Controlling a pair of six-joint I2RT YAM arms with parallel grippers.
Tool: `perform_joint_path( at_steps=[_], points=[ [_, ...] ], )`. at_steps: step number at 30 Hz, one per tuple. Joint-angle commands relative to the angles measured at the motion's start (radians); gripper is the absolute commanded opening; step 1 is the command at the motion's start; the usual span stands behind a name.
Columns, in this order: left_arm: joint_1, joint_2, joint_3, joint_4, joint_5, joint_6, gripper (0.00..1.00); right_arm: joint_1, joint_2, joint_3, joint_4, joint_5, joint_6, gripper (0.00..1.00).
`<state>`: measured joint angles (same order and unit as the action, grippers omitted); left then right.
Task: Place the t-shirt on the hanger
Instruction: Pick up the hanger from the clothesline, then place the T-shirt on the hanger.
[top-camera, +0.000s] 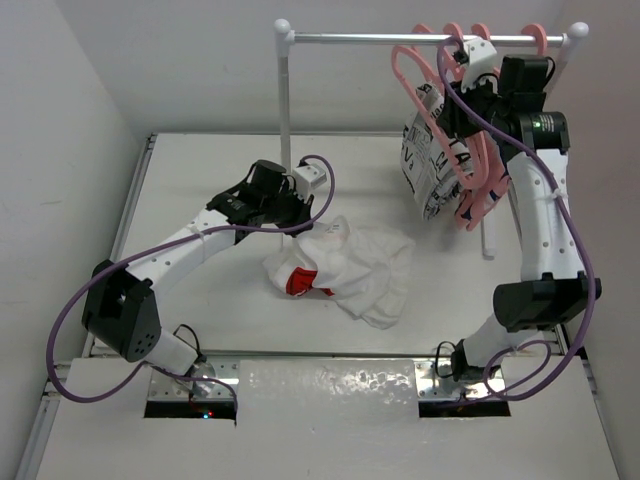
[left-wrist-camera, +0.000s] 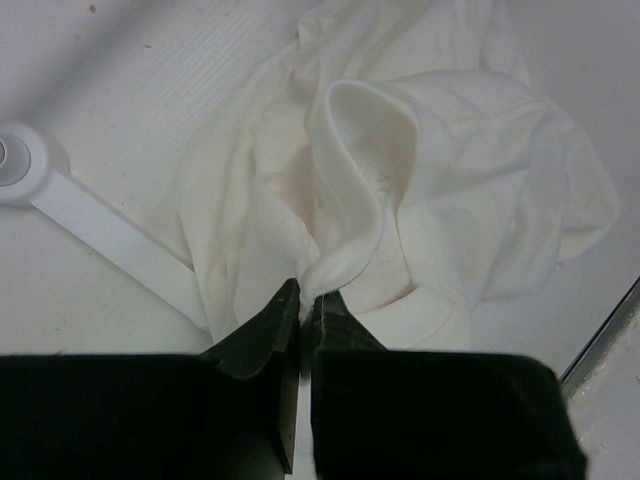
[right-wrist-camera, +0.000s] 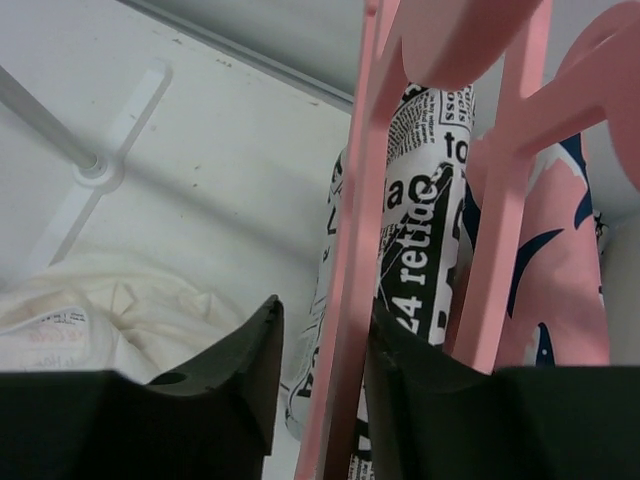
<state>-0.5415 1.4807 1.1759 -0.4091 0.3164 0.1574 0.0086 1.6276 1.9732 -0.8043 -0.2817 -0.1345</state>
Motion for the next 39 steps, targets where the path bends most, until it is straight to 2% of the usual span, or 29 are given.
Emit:
perform_joint_path(
  at_steps=[1, 2, 4, 6, 9, 15, 22, 27, 29, 30, 31, 33, 36, 39],
  points=[
    [0.006, -0.023, 0.011, 0.01, -0.007, 0.013, 0.0, -0.004, 0.032, 0.006, 0.042, -0.014, -0.007, 0.33],
    [0.005, -0.025, 0.013, 0.009, -0.007, 0.013, 0.0, -0.004, 0.035, 0.018, 0.039, -0.016, -0.002, 0.26],
    [0.005, -0.028, 0.014, 0.007, -0.01, 0.013, 0.0, -0.004, 0.032, 0.027, 0.037, -0.02, 0.001, 0.19],
    [0.005, -0.028, 0.014, 0.006, -0.011, 0.013, 0.0, -0.004, 0.022, 0.021, 0.042, -0.016, 0.009, 0.07],
    [0.005, -0.025, 0.014, 0.007, -0.011, 0.014, 0.0, -0.004, -0.001, 0.018, 0.048, -0.025, 0.022, 0.01],
    [0.005, -0.007, 0.047, 0.012, -0.031, 0.022, 0.0, -0.004, -0.044, 0.036, 0.091, -0.099, 0.073, 0.0],
    [0.005, 0.009, 0.079, 0.015, -0.045, 0.034, 0.0, -0.004, -0.106, -0.037, 0.142, -0.149, 0.084, 0.0],
    [0.008, 0.029, 0.108, 0.016, -0.056, 0.036, 0.0, -0.004, -0.138, -0.074, 0.091, -0.258, 0.087, 0.0],
    [0.008, 0.032, 0.111, 0.032, -0.065, 0.025, 0.0, -0.004, -0.193, -0.224, 0.114, -0.306, 0.099, 0.0],
    [0.009, 0.039, 0.111, 0.038, -0.072, 0.016, 0.0, -0.004, -0.272, -0.3, 0.184, -0.359, 0.105, 0.0],
    [0.009, 0.046, 0.117, 0.042, -0.069, 0.002, 0.0, -0.004, -0.317, -0.462, 0.224, -0.382, 0.124, 0.0],
    [0.009, 0.065, 0.129, 0.043, -0.063, -0.012, 0.0, -0.001, -0.435, -0.654, 0.325, -0.428, 0.185, 0.0],
    [0.009, 0.081, 0.131, 0.041, -0.094, -0.025, 0.0, 0.005, -0.508, -0.749, 0.335, -0.442, 0.205, 0.0],
    [0.009, 0.101, 0.136, 0.042, -0.144, -0.032, 0.0, 0.008, -0.552, -0.81, 0.243, -0.465, 0.155, 0.0]
  ],
)
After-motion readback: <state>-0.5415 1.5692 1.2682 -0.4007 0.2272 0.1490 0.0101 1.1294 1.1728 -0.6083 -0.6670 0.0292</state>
